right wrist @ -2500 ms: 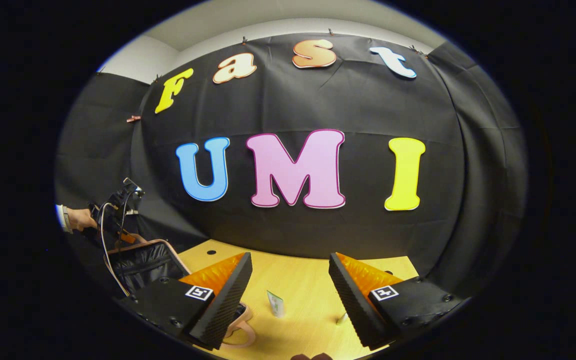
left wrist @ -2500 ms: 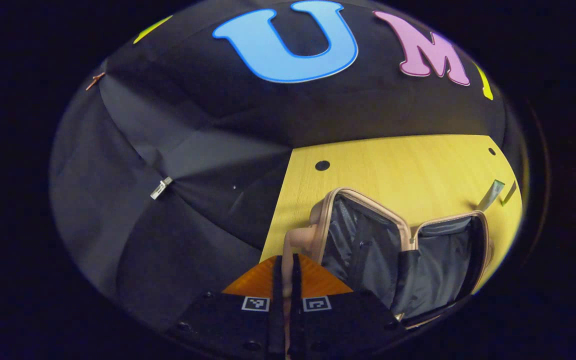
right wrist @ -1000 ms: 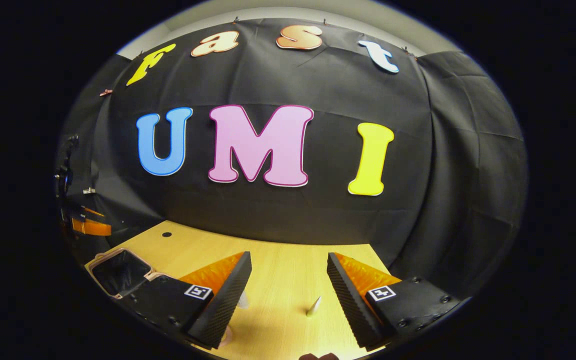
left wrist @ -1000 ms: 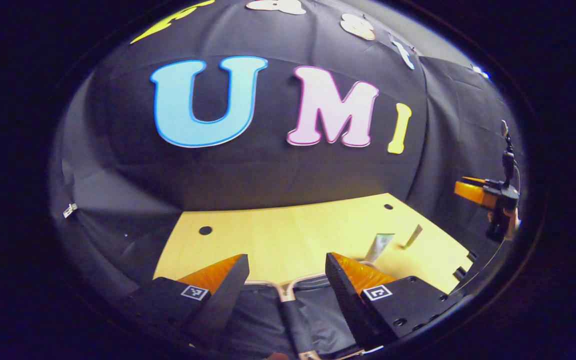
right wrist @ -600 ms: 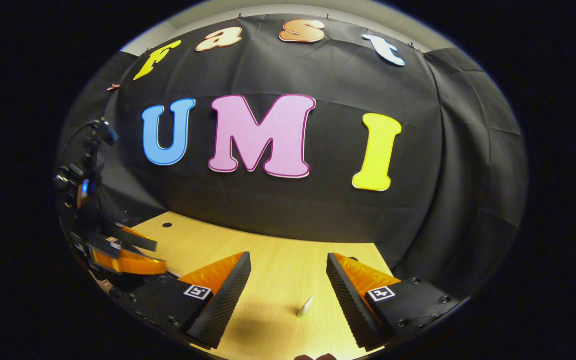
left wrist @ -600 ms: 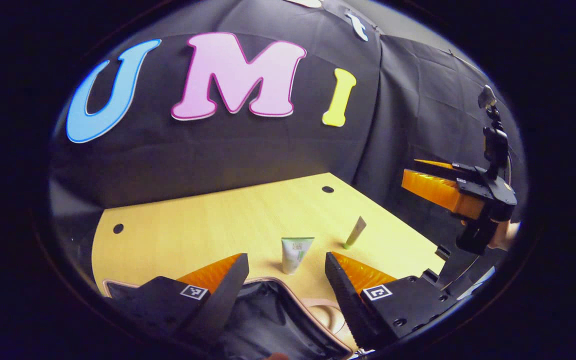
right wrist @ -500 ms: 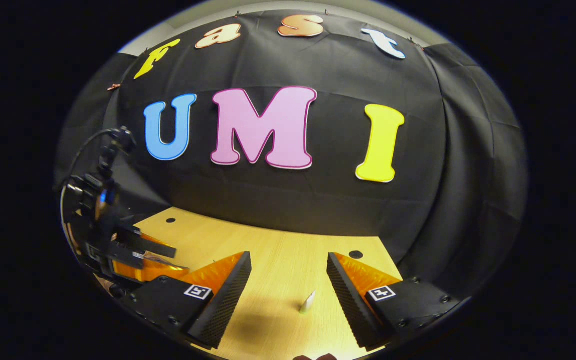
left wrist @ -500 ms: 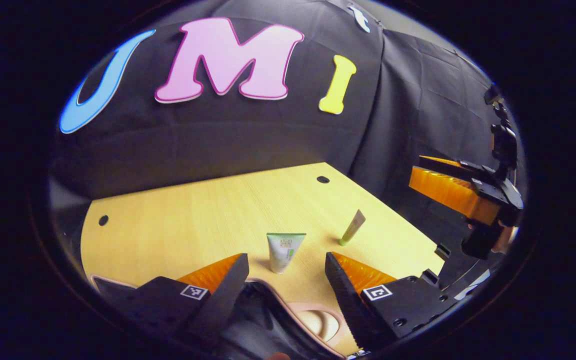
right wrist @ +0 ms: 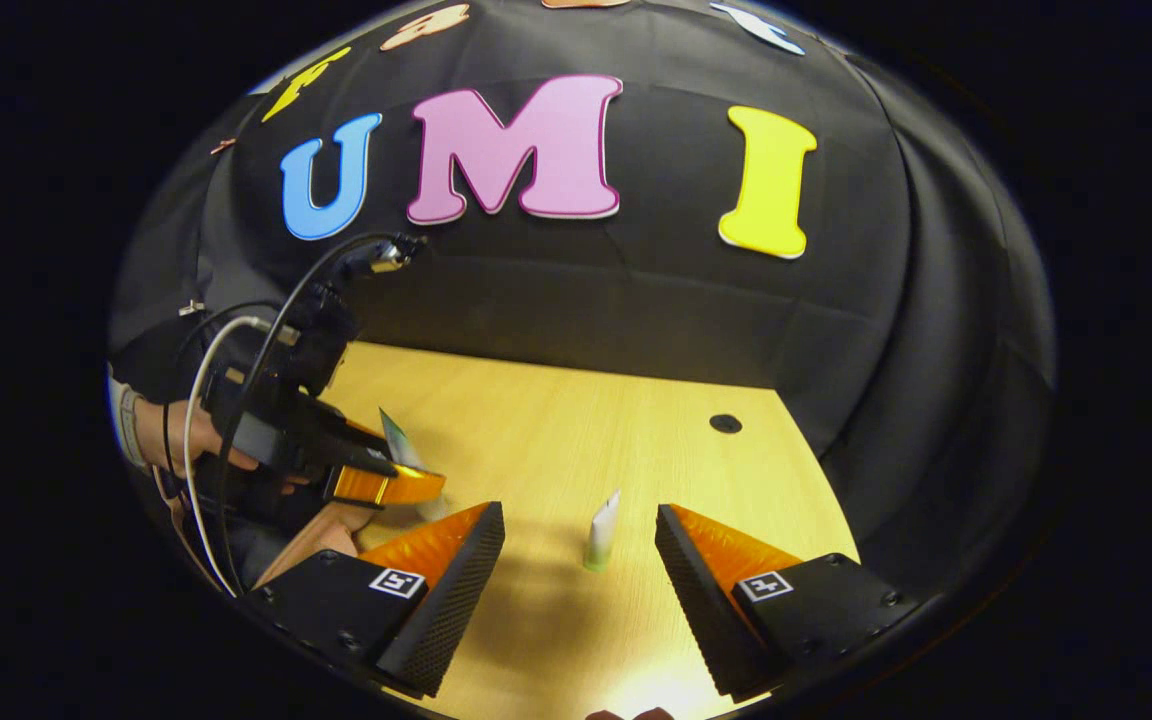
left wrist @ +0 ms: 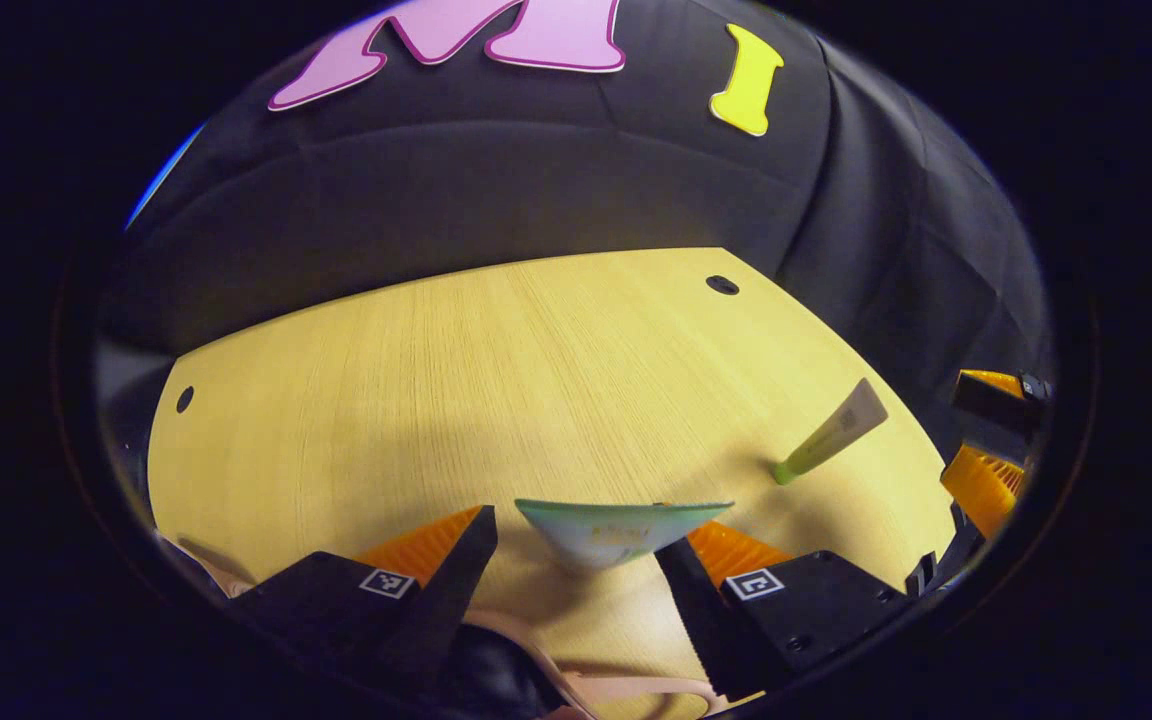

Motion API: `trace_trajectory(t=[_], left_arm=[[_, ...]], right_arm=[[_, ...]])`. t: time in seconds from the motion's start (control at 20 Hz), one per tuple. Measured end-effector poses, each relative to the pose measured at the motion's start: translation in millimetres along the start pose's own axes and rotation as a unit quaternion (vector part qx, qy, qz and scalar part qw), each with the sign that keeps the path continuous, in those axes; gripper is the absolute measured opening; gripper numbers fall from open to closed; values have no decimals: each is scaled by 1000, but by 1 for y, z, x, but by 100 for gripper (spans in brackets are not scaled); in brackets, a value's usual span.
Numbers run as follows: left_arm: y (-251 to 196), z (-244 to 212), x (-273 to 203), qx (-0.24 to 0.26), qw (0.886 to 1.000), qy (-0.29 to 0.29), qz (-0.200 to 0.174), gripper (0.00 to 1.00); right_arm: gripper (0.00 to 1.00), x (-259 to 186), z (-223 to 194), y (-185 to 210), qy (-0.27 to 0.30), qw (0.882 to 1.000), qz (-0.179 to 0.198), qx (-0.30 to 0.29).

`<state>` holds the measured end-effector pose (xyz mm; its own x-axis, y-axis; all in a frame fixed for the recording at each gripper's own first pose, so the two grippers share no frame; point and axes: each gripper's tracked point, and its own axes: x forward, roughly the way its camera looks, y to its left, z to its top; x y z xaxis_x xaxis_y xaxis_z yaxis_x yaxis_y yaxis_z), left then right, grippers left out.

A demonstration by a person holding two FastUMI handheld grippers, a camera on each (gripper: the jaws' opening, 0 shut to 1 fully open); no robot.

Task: First open the suitcase, pack the skin care products into it, and then close the suitcase.

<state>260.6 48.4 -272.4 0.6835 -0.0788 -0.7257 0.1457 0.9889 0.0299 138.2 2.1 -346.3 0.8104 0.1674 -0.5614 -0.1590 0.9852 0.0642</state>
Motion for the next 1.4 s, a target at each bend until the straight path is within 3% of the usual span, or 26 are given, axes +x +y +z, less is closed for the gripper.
trace_trajectory(t=[0.1,0.15,0.2,0.45,0.65,0.7,0.8,0.85,0.9,1.15,1.4], left_arm=[[-12,-4,16,-6,1000,11,-22,95],[-11,-3,23,-5,1000,7,-13,87],[-15,-2,12,-3,1000,11,-21,61],[-30,-2,-5,-5,999,17,-38,56],[-30,14,-45,-6,999,0,-35,55],[-27,15,-59,-4,999,-1,-32,56],[-3,10,-90,6,1000,8,1,55],[14,5,-110,8,1000,15,23,56],[32,-3,-130,5,999,25,40,56],[105,-94,-215,-29,988,128,84,56],[120,-188,-232,-109,964,232,68,56]], right_arm=[[97,12,-13,-3,19,1000,3,5],[97,19,-18,-6,29,1000,3,9],[97,28,-23,-10,35,999,3,12],[94,78,-49,-21,68,997,-2,43],[99,110,-64,-15,86,994,11,71],[90,112,-74,-11,104,992,12,69],[22,110,-67,-10,103,992,9,70],[18,103,-63,-1,107,991,23,75],[25,93,-53,6,99,992,30,75],[24,31,2,61,44,994,78,58],[24,-16,14,136,51,989,125,62]])
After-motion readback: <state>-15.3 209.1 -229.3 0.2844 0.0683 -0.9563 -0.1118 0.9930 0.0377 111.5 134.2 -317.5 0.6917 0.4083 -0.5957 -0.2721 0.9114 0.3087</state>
